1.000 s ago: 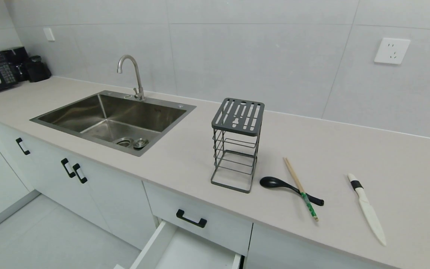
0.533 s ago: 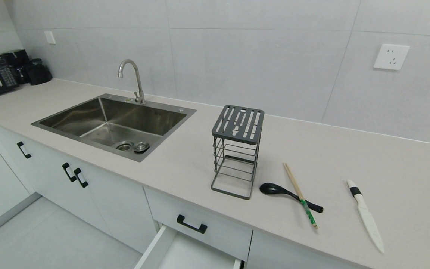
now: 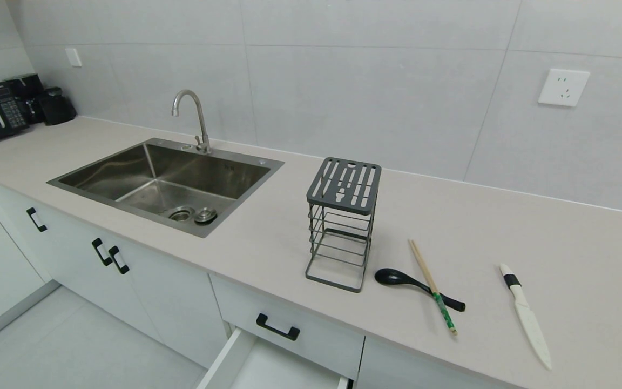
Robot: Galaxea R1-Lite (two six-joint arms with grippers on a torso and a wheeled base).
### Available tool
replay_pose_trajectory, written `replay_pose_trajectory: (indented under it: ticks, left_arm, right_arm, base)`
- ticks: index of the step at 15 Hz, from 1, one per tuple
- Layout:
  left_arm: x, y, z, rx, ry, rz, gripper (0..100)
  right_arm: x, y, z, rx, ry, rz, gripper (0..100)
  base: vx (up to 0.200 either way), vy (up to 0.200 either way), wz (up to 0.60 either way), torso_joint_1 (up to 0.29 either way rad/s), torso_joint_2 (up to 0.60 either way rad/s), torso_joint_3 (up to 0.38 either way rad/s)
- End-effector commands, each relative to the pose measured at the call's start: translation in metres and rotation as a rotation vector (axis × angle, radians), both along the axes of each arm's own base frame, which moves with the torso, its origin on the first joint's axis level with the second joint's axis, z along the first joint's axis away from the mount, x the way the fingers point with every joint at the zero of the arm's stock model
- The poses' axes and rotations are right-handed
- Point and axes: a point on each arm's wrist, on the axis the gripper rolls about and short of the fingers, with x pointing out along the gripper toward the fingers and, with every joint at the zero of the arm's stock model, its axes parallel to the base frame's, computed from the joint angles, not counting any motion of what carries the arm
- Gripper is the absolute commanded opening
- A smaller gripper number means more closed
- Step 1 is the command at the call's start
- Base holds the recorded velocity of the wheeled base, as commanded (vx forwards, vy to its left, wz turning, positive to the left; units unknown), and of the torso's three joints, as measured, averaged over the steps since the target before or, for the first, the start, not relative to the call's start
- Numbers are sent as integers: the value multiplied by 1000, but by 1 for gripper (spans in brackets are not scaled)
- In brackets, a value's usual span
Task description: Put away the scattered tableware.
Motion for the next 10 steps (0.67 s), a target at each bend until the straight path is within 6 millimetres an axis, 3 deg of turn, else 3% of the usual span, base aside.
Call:
replay_pose_trajectory:
  ticks: [1, 2, 10]
  left_arm:
    - [0, 0, 0, -2, 1, -1, 100]
    - [0, 0, 0, -1, 1, -1, 100]
    - [0, 0, 0, -1, 1, 1, 100]
  right_arm:
    - [0, 0, 0, -2, -1, 1, 0]
    - [0, 0, 0, -5, -1, 3, 100]
    - [0, 0, 0, 8, -6, -3, 100]
  base:
    - [0, 0, 0, 0, 0, 0]
    - [0, 0, 0, 0, 0, 0]
    - [0, 0, 0, 0, 0, 0]
